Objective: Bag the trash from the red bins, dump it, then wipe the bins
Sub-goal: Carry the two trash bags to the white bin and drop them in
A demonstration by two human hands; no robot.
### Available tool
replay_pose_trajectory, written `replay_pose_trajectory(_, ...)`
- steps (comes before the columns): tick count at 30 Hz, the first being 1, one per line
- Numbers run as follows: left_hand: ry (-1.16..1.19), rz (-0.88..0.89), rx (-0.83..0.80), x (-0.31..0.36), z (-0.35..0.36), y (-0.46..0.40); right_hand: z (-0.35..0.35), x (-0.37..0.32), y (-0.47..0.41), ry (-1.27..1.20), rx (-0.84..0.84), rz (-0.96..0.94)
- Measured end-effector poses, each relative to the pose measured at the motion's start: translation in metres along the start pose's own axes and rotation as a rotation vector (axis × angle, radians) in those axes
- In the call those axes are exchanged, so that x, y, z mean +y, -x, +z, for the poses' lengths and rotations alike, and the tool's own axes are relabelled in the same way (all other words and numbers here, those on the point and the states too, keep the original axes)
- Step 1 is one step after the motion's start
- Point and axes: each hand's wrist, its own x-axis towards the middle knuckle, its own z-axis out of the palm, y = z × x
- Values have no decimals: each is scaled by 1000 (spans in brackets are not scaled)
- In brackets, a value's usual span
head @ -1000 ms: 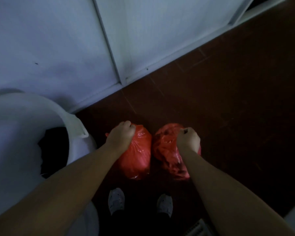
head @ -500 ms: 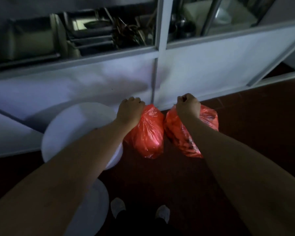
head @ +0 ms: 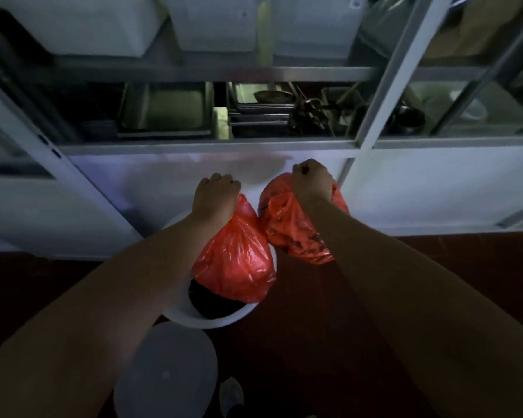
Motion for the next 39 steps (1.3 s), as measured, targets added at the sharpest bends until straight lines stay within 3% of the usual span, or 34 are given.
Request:
replay_pose_trajectory(8,-6,-148,-286,-105,95,65,133,-21,2,-20,-205,112)
replay_pose_trajectory(18,112,-297,-508,-172,173,137,258,6,35,276,-495,111)
replay_pose_trajectory(30,117,-400,-581,-170,178,172,284,19,67,484,-785,-17)
replay_pose_trajectory(34,186,-522,-572,-168,168,205,291,16,93,527,-815,-160)
replay_pose_trajectory(37,238,-628,-570,-164,163,247,302,8,125,543,-953,-315)
replay_pose_trajectory(39,261,-693,-592,-162,164,279,312,4,149,523,-1058,-323)
